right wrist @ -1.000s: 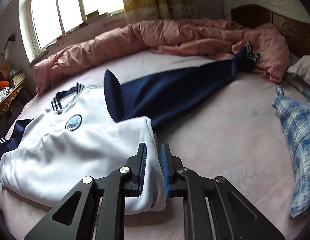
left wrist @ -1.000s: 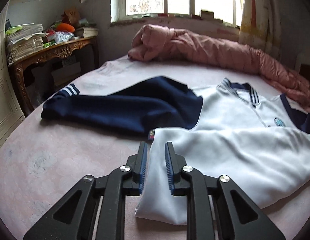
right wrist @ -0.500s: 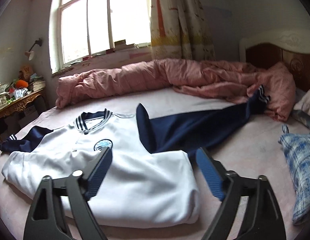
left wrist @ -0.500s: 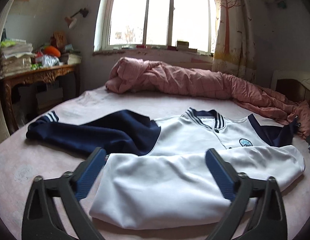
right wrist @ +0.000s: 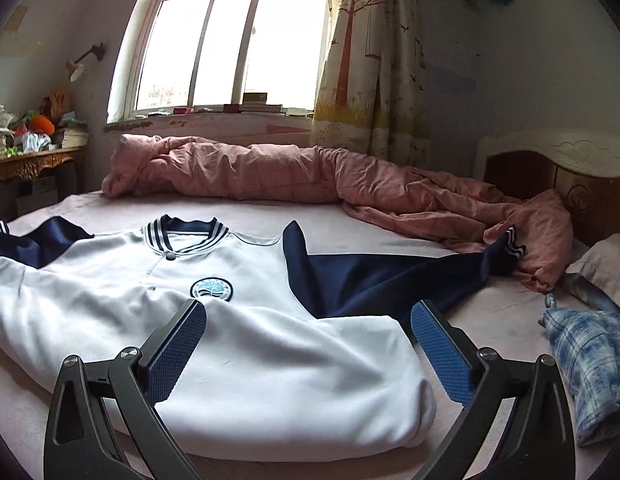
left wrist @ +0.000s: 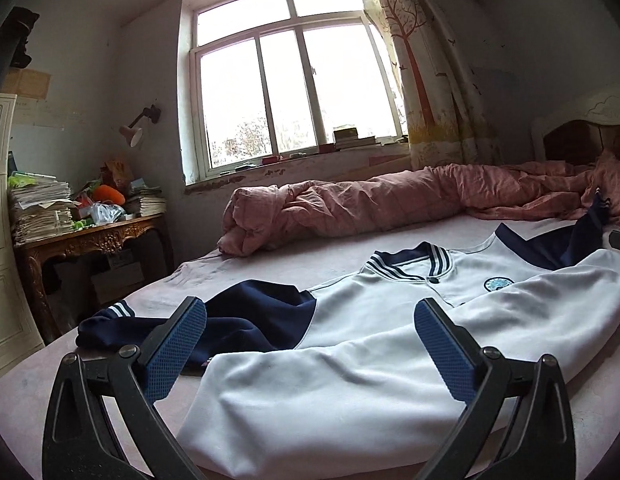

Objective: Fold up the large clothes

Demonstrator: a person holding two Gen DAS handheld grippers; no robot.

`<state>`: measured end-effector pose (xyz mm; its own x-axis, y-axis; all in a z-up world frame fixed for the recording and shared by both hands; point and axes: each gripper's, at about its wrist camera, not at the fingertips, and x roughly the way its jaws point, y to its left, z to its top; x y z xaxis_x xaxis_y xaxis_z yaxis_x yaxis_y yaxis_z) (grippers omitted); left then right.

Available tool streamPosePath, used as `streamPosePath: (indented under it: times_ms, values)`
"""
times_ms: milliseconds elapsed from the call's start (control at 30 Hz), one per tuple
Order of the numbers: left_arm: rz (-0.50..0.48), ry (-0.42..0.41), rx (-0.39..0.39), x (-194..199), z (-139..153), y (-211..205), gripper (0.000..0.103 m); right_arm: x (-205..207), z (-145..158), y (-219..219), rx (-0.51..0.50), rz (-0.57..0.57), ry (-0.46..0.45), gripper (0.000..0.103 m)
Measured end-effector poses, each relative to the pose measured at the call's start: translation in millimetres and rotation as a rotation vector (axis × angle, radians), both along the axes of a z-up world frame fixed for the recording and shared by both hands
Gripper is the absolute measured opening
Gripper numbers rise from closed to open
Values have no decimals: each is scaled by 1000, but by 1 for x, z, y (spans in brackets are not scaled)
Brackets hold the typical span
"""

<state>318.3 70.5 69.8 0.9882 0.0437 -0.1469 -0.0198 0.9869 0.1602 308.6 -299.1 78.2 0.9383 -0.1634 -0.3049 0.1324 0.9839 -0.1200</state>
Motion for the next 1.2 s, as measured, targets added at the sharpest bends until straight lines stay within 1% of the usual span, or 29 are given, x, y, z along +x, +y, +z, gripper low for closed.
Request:
streamPosePath:
  times_ms: [133,200,267,300,333,400,433,467,500,533,567,600,667,700,733,767,800,867,900,933,967,1000,1033,1067,1100,1133,1167,1200]
  values:
    - [-5,2,25,-4,-2,-5,103,1,0,-8,51,18,24,103]
    - [-15,14,27,-4,-2,-7,103,5,-2,-13,97,46,77,103]
    - [-13,49,22,0,-4,-7,103,13,-6,-18,144,77,148,103]
    - [-11,92,13,5,-5,-6,103,17,-9,-21,159,77,176,103]
    - [-25,152,-16,11,-6,-3,103,20,-12,-25,177,66,202,103]
    - [-77,289,-120,22,-7,7,103,24,-17,-37,228,48,240,103]
    - [-100,365,-159,25,-7,9,102,26,-17,-43,257,56,262,103]
    - [-113,397,-174,23,-2,12,102,29,-16,-46,268,69,307,103]
    - [-118,393,-152,17,5,12,102,33,-15,-47,257,104,378,103]
    - [-123,383,-96,10,12,10,102,32,-12,-44,227,178,436,103]
    - [-157,371,-32,1,17,5,101,27,-8,-41,197,232,438,103]
    - [-218,379,30,-7,18,-1,101,21,-5,-37,164,260,434,103]
    - [-358,439,121,-20,11,-13,101,12,-5,-23,91,338,478,103]
    - [-388,445,167,-24,6,-21,100,9,-8,-13,55,388,513,103]
    - [-385,448,224,-27,0,-29,96,6,-16,-1,7,430,555,103]
    - [-374,465,275,-26,-7,-36,95,6,-24,10,-54,438,589,103]
    - [-364,485,305,-24,-16,-42,95,7,-34,21,-123,422,612,103]
    - [-334,553,330,-12,-34,-48,94,12,-56,38,-259,352,642,103]
    - [-301,586,349,-3,-45,-48,94,16,-66,43,-297,327,657,103]
    - [-260,611,376,5,-56,-49,94,18,-71,45,-306,321,655,103]
    - [-218,632,407,12,-67,-49,95,19,-71,45,-298,316,622,103]
    - [-202,633,402,15,-74,-45,97,20,-70,44,-300,296,595,103]
    - [-188,624,373,18,-73,-42,99,24,-70,41,-317,242,562,103]
    - [-151,613,350,22,-71,-39,98,28,-72,37,-343,180,536,102]
    - [-97,589,352,26,-71,-37,98,33,-76,32,-375,116,520,98]
    - [-47,580,367,30,-75,-33,99,38,-80,27,-375,85,524,93]
    - [-25,587,359,33,-77,-30,99,41,-80,18,-312,99,539,91]
    - [-26,592,336,34,-76,-25,98,42,-77,13,-267,120,543,86]
